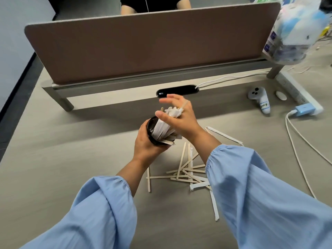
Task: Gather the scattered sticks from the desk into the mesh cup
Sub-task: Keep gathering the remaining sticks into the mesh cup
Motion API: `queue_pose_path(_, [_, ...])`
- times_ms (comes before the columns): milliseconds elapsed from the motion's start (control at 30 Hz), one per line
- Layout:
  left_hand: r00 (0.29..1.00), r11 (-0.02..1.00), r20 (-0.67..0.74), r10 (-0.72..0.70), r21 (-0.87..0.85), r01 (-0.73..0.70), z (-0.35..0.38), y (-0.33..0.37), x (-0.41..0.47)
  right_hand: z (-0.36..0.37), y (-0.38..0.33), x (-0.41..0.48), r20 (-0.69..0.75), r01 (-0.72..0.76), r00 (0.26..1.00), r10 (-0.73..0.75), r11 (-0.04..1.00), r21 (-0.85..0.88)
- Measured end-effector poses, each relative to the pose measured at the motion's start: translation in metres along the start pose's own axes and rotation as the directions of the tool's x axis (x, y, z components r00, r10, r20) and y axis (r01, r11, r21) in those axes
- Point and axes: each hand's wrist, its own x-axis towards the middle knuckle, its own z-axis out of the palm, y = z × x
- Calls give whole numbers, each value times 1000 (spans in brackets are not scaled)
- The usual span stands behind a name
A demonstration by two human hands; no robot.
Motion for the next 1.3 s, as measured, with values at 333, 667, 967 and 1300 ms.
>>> queue_pose_path(333, [1000, 999, -24, 0, 42, 1, -1, -9, 1, 9, 12, 12, 240, -36, 963, 120, 945, -326])
queue_pose_path(667, [999, 984, -31, 36, 178, -30, -8, -15, -3, 17, 15, 4, 268, 80, 963, -12, 967, -242])
queue_pose_path(967, [953, 972, -300, -51, 205, 117, -46, -35, -3, 24, 27, 6, 72, -126, 987, 140, 977, -173])
queue_pose_path(1300, [936, 958, -339, -92, 227, 176, -68, -54, -35, 92, 59, -31, 350, -182, 808, 474, 765, -618])
